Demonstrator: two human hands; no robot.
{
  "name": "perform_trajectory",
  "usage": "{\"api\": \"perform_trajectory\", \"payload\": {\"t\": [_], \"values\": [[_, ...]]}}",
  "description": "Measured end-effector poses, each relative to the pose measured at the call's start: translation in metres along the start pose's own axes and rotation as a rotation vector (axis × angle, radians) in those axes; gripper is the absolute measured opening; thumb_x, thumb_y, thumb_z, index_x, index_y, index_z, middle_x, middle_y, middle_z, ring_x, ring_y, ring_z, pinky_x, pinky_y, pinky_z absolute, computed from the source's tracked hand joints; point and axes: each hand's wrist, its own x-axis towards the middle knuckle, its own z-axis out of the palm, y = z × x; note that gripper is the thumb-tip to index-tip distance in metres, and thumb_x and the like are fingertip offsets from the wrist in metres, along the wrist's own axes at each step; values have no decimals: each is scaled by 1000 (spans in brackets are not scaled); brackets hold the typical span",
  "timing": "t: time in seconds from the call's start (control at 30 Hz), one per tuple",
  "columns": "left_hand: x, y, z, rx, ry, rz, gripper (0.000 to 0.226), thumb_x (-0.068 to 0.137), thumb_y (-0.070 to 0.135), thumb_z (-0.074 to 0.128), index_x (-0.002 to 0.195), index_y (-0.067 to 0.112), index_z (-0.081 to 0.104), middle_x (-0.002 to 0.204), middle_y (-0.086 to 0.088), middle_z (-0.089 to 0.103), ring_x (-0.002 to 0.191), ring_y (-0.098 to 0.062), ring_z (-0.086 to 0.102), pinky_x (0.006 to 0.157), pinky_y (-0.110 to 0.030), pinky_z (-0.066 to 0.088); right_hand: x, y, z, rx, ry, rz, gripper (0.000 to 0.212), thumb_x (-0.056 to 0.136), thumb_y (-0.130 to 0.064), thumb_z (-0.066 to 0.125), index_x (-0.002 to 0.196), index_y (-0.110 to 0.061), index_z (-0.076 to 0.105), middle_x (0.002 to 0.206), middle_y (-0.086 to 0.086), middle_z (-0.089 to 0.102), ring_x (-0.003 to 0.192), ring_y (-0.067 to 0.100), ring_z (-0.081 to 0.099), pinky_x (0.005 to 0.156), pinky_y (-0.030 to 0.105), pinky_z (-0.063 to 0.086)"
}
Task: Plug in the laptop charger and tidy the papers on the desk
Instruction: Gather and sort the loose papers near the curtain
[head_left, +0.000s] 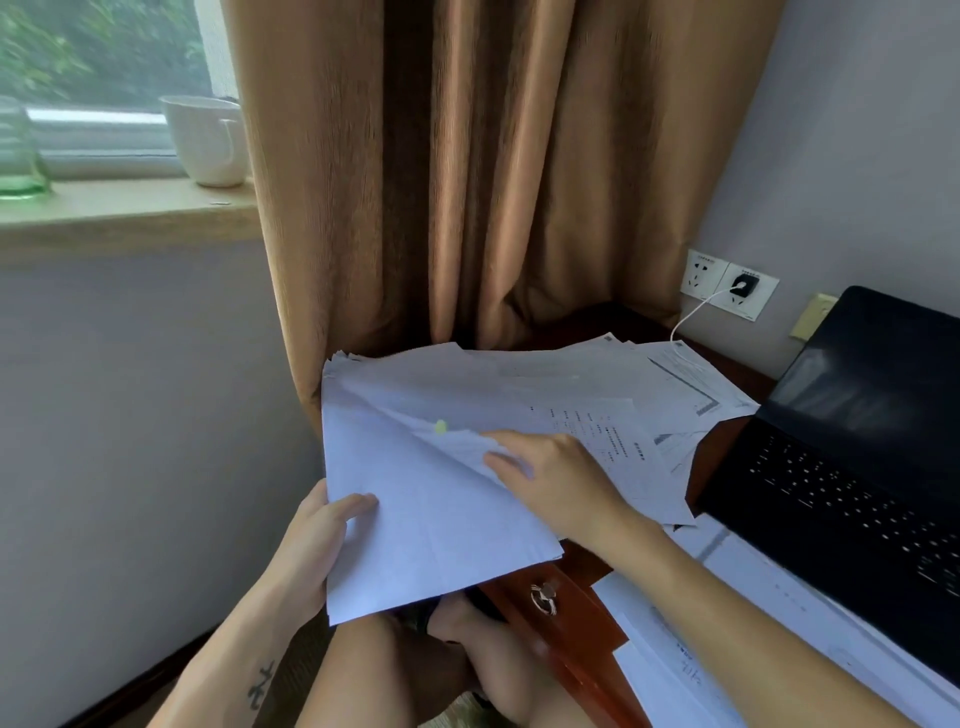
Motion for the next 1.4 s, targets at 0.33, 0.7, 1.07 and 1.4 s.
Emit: {"api": "perform_trajectory", "payload": {"t": [0.33, 0.7, 1.07, 1.4], "values": [[-6, 6, 3, -85, -94, 34, 34, 101, 42, 61, 131, 26, 66, 120, -4, 77, 108, -33, 74, 104, -58, 52, -13, -13, 4, 287, -363, 182, 43, 102, -57, 42, 128, -34, 67, 121, -20, 65, 119, -4, 54, 103, 16, 41], [3, -4, 2, 52, -8, 82, 22, 100, 18, 66, 121, 23, 66, 112, -1, 79, 99, -29, 76, 96, -57, 57, 37, 59, -7, -74, -237, 445, 74, 92, -60, 59, 152, -26, 34, 149, -1, 44, 136, 21, 39, 110, 42, 39], [-1, -1, 4, -38, -49, 68, 29, 99, 32, 68, 127, 23, 65, 116, -4, 78, 102, -31, 76, 99, -56, 55, 42, 50, 7, 353, -227, 301, 50, 98, -11, 60, 142, -33, 51, 119, -13, 63, 100, 1, 64, 80, 14, 52], [14, -12, -2, 42, -1, 67, 24, 99, 21, 70, 123, 22, 65, 111, -2, 79, 97, -31, 77, 91, -57, 59, 42, 78, -62, 213, 487, 259, 30, 101, -3, 50, 114, -23, 68, 103, -11, 69, 94, -4, 61, 81, 17, 46]]}}
